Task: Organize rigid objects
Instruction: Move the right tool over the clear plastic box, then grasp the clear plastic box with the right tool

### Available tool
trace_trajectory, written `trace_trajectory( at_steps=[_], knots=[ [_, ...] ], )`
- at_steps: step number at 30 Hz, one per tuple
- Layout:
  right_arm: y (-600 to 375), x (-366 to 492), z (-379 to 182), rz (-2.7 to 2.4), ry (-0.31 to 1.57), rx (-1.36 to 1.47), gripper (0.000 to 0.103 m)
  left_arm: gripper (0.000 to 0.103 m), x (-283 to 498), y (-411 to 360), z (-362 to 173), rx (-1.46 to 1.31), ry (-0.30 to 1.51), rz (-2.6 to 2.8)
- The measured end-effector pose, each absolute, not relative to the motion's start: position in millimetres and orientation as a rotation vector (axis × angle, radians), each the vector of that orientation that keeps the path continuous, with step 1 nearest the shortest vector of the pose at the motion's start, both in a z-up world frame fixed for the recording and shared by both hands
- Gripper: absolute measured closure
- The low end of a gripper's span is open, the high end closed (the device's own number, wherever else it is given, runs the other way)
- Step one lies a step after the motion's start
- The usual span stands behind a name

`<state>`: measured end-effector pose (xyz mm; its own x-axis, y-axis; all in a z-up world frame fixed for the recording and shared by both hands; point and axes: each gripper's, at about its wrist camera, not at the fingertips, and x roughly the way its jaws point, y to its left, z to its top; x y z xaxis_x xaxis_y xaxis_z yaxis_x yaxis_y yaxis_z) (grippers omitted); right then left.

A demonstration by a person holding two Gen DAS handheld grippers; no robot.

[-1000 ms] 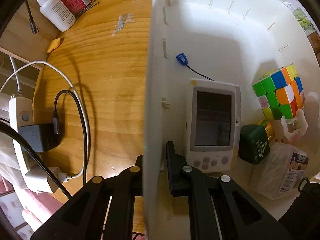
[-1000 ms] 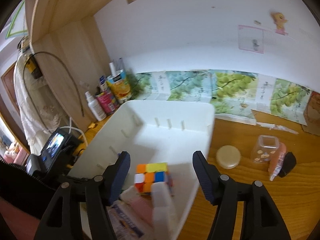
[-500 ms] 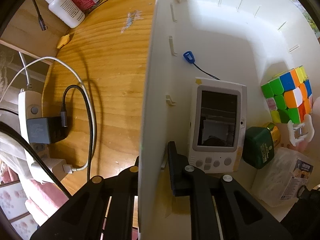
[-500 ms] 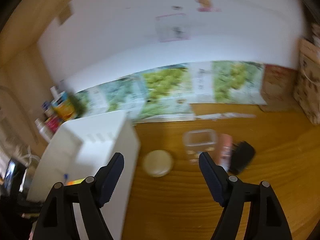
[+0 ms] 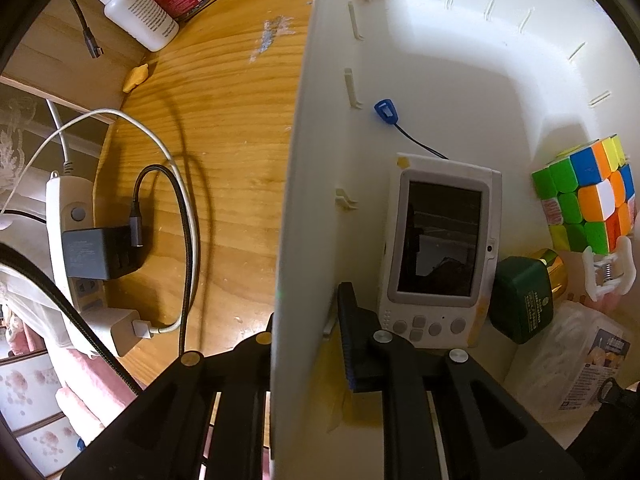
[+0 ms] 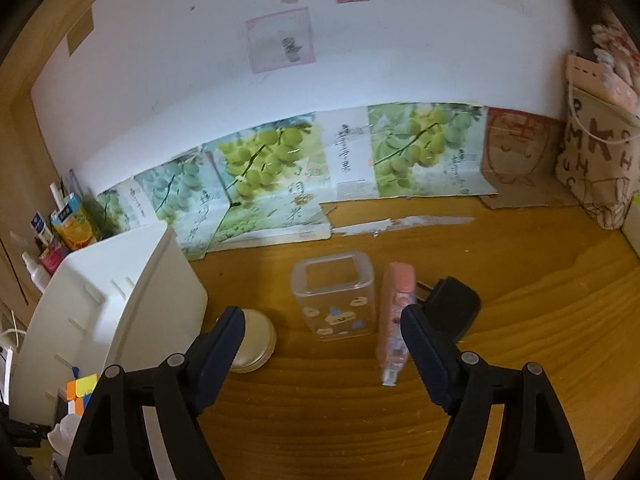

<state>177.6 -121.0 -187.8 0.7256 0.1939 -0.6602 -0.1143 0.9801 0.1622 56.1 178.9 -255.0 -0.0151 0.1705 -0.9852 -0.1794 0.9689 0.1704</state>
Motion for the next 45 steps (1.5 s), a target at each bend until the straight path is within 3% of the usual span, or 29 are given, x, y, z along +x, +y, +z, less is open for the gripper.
trace_trajectory(
  at_steps=[23, 26, 30, 45],
  knots=[
    [-111.2, 215.8, -190.2, 0.112, 0.745, 0.036, 0.023, 0.085, 39.8, 175.8, -248.7, -0.021, 1.512, 0.304],
    [-108.7, 217.3, -189.9, 0.095, 0.75, 0.021, 0.032, 0.085, 36.4, 177.1, -246.9, -0.026, 1.504, 0.307],
    [-107.0, 217.9, -189.7, 0.101, 0.761, -0.009, 0.053, 0.084, 32.9, 177.1, -243.3, -0.029, 1.492, 0.324],
    [-113.6, 197.4, -155.8, 0.192, 0.742, 0.033, 0.053, 0.083, 38.7, 173.7, -240.6, -0.031, 1.521, 0.359]
  ],
)
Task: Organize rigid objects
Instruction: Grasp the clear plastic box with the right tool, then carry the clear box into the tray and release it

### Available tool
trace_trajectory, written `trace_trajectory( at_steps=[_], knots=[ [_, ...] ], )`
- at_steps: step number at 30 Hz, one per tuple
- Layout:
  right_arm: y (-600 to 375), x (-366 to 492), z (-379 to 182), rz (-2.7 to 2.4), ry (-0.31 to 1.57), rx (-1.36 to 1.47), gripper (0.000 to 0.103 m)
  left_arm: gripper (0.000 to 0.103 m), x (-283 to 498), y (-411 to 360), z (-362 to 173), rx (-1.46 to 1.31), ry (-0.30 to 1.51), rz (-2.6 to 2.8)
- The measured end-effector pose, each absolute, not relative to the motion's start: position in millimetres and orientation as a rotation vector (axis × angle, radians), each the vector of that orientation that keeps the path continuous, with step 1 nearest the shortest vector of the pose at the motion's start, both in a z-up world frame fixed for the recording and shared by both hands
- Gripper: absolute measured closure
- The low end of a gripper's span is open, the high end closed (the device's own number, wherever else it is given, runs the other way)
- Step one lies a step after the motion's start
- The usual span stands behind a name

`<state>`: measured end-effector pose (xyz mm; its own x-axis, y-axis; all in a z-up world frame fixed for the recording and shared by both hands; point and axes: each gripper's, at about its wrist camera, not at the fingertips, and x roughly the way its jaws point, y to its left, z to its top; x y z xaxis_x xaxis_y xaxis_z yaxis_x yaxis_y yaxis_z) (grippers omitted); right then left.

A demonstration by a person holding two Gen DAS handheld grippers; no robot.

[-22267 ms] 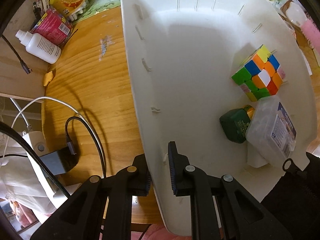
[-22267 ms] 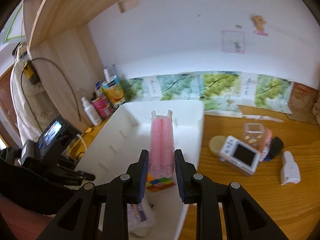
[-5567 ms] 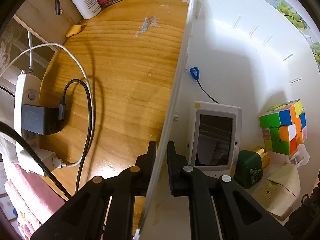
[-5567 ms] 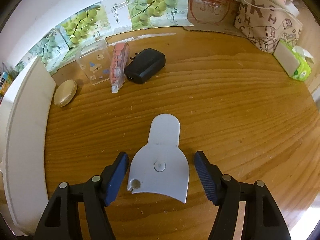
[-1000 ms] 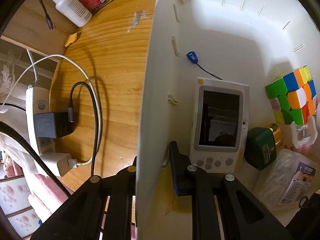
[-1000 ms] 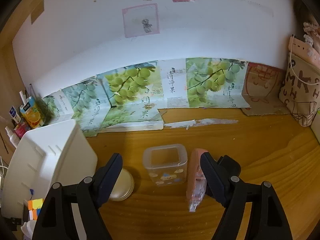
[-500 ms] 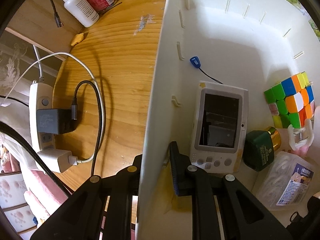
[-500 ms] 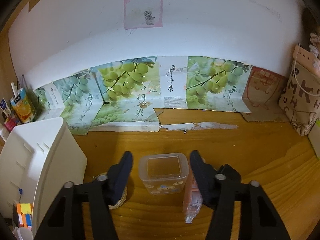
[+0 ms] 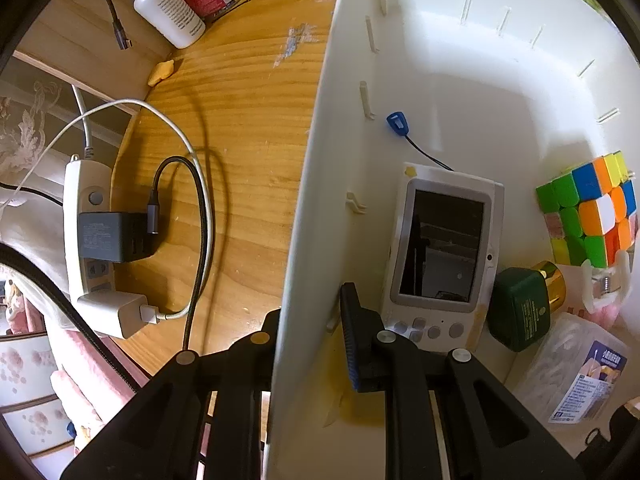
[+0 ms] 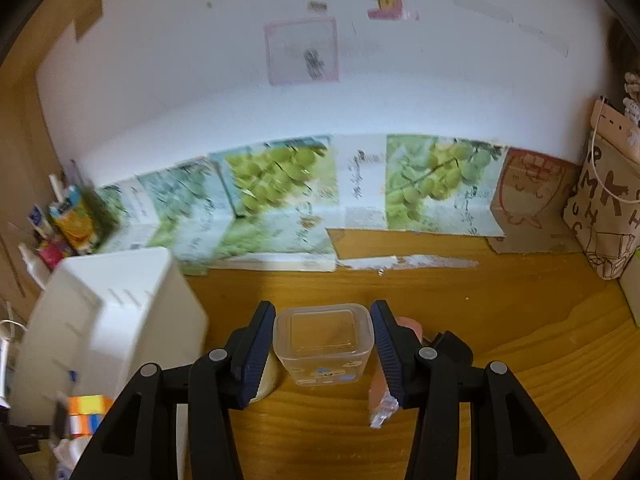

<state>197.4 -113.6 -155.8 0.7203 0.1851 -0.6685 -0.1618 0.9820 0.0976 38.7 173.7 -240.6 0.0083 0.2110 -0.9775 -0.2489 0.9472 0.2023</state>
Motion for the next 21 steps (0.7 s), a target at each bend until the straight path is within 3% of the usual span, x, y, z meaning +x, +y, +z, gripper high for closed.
trace_trajectory(
  at_steps=[21],
  knots=[
    [-45.2, 118.6, -83.9, 0.677, 0.597, -0.13, 0.053, 0.083, 61.6, 199.7, -231.6, -0.113, 1.525, 0.357]
  ],
)
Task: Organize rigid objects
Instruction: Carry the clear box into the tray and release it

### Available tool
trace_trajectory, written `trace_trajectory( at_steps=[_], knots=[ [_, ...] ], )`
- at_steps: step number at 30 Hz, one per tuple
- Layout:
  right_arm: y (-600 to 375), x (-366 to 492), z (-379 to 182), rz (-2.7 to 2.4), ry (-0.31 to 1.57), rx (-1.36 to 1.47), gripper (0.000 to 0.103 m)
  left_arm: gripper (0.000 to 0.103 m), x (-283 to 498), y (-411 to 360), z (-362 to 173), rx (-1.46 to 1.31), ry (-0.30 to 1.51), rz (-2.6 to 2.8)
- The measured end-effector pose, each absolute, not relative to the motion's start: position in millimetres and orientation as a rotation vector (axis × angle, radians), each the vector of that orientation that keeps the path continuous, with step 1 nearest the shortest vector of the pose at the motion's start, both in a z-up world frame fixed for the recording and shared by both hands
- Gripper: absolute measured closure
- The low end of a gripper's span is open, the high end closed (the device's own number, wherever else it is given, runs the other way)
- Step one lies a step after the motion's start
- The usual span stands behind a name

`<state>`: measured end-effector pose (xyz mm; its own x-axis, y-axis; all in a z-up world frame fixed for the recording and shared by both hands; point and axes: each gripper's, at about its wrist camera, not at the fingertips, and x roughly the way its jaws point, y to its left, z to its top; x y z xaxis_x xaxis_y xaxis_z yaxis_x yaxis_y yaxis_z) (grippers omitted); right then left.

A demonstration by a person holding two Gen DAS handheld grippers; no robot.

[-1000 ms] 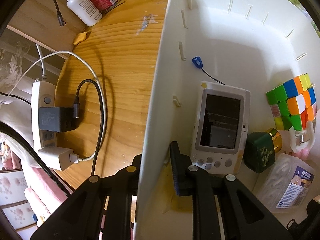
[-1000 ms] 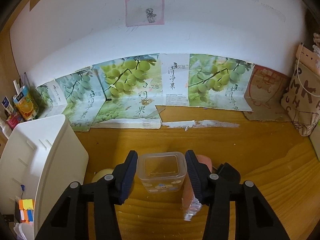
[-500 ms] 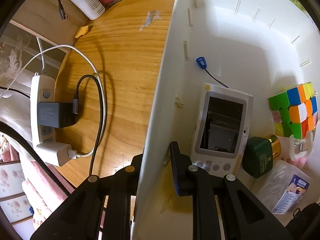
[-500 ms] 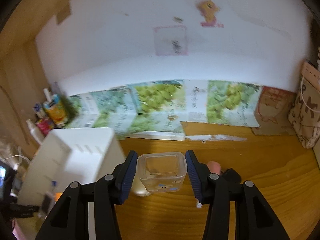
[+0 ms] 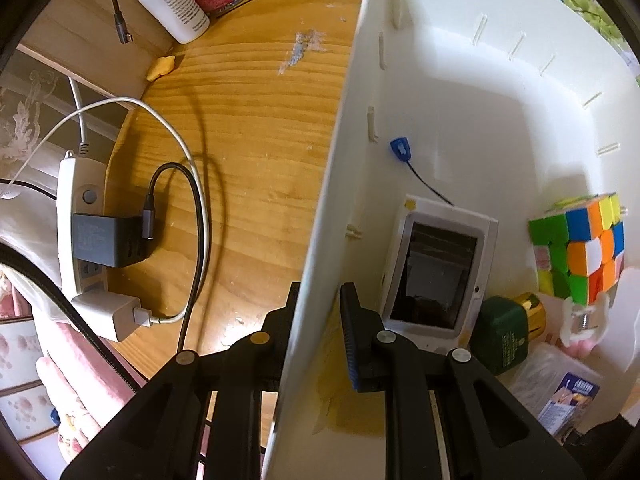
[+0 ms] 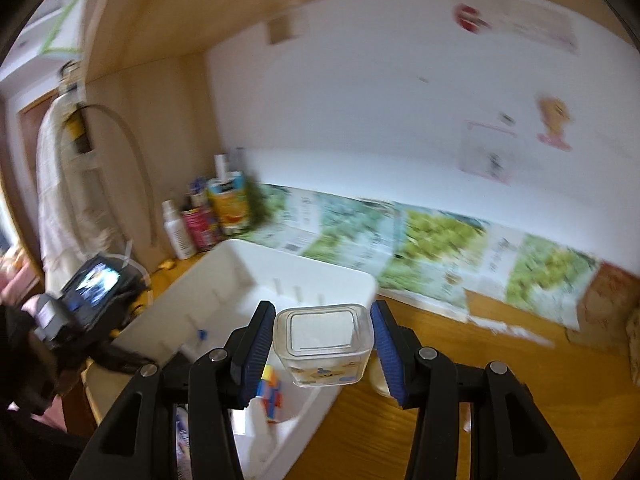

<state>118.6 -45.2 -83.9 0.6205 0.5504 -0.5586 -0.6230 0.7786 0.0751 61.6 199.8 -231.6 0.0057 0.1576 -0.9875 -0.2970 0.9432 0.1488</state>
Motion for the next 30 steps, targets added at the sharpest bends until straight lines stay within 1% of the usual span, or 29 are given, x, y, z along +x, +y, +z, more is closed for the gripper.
trace_trajectory(
  at_steps=[9, 18, 20, 21, 22, 24, 28, 30],
  knots=[
    [-16.9, 94.4, -79.3, 0.901, 0.595, -0.218, 0.053, 0.083, 69.6, 209.6, -230.0, -0.179, 1.5, 0.365],
    [-6.8, 79.4, -79.3, 0.995, 0.611, -0.222, 0.053, 0.083, 59.7, 208.9, -231.7, -0.185, 1.499, 0.369],
    [-6.3, 78.5, -78.8, 1.006, 0.613, -0.222, 0.046, 0.083, 59.3, 208.5, -231.6, -0.186, 1.495, 0.37],
    [-6.9, 77.7, -78.2, 1.005, 0.607, -0.219, 0.035, 0.083, 59.3, 209.0, -231.9, -0.186, 1.494, 0.368],
    [-8.2, 76.4, -77.4, 1.003, 0.598, -0.215, 0.032, 0.083, 59.4, 208.9, -232.0, -0.183, 1.493, 0.366],
    [-11.2, 74.6, -76.5, 0.99, 0.582, -0.211, 0.032, 0.083, 59.7, 206.8, -233.3, -0.177, 1.491, 0.366],
    [-18.7, 75.5, -76.6, 0.956, 0.587, -0.191, 0.024, 0.083, 58.1, 204.4, -233.5, -0.168, 1.491, 0.368],
    [-23.6, 76.1, -75.9, 0.929, 0.588, -0.183, 0.023, 0.083, 58.5, 202.9, -233.6, -0.16, 1.492, 0.367]
  ],
)
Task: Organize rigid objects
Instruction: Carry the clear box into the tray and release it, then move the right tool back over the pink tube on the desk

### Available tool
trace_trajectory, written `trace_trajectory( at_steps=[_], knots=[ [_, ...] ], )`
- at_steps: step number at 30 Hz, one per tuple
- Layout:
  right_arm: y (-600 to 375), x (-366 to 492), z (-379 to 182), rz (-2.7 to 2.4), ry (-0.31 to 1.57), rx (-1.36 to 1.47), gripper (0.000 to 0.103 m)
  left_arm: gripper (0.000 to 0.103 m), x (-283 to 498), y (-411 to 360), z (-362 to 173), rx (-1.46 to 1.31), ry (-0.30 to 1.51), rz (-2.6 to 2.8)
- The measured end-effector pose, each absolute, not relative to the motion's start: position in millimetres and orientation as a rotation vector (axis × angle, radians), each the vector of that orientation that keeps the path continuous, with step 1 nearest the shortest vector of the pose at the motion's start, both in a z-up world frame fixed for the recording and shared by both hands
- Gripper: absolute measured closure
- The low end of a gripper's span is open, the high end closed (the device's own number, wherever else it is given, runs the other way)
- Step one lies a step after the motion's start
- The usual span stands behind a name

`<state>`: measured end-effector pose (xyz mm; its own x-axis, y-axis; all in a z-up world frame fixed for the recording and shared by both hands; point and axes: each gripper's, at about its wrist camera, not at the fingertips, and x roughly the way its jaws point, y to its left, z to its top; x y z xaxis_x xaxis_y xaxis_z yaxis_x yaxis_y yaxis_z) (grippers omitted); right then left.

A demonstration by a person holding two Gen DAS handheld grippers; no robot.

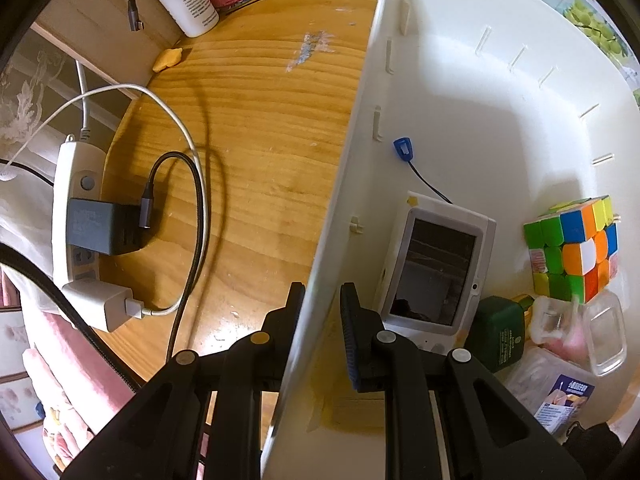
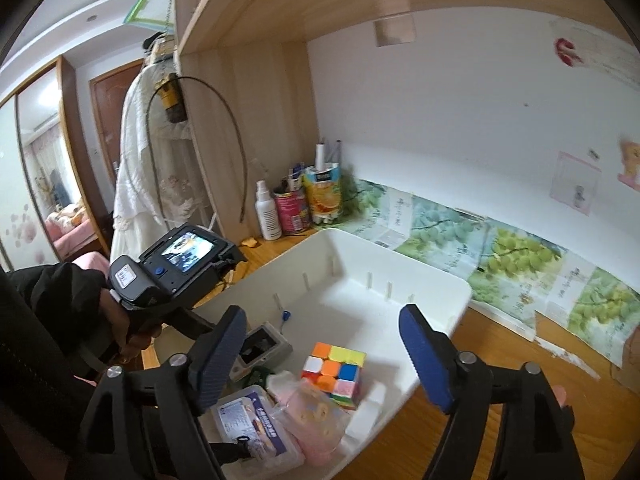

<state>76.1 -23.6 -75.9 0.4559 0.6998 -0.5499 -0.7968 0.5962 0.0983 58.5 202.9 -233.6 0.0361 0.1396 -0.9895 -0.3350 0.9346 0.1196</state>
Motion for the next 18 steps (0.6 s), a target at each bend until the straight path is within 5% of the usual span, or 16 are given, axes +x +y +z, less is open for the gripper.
trace_trajectory(
  at_steps=[18],
  knots=[
    [-86.2, 106.8, -89.4, 0.594, 0.674, -0.069, 0.021, 0.083, 64.8, 193.2, -230.7, -0.115, 1.511, 0.329]
  ],
)
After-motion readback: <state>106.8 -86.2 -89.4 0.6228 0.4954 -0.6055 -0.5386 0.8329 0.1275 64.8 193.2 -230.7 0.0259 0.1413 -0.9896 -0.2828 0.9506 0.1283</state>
